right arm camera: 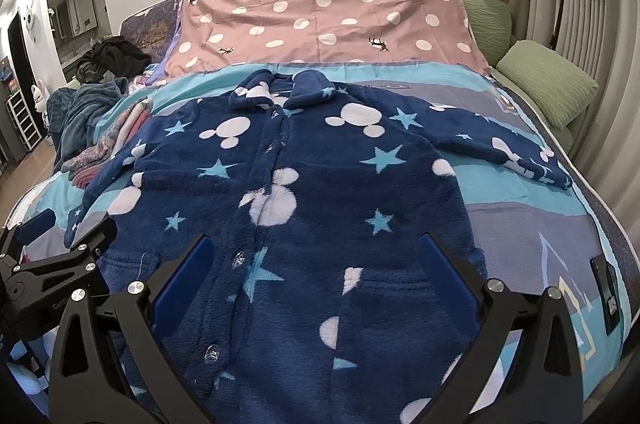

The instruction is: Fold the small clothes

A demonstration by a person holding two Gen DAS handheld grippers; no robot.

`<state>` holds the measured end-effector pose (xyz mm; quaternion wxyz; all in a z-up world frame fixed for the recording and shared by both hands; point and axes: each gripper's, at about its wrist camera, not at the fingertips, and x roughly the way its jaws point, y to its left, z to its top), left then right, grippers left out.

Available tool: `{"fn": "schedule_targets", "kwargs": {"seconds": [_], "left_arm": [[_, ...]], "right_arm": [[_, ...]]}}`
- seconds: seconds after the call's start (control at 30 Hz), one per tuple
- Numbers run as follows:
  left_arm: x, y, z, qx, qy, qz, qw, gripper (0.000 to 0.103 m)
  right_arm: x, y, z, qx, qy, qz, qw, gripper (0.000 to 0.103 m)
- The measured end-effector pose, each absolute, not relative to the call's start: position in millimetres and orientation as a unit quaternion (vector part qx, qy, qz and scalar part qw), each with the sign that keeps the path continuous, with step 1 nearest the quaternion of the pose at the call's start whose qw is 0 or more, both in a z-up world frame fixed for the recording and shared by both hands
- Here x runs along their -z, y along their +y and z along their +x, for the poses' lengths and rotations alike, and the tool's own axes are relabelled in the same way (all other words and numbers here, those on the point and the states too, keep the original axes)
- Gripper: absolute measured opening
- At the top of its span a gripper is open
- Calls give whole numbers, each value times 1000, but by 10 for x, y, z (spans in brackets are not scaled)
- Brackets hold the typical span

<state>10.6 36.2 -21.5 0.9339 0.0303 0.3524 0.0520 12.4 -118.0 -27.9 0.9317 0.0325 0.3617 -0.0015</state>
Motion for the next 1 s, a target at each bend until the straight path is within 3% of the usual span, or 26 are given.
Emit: {"fn": "schedule_targets", "kwargs": {"seconds": [1.0], "left_arm": [[374,389,139,-10,363,-2,932,101]], "right_arm": [[356,-1121,148,4,374,19,927,102]]}}
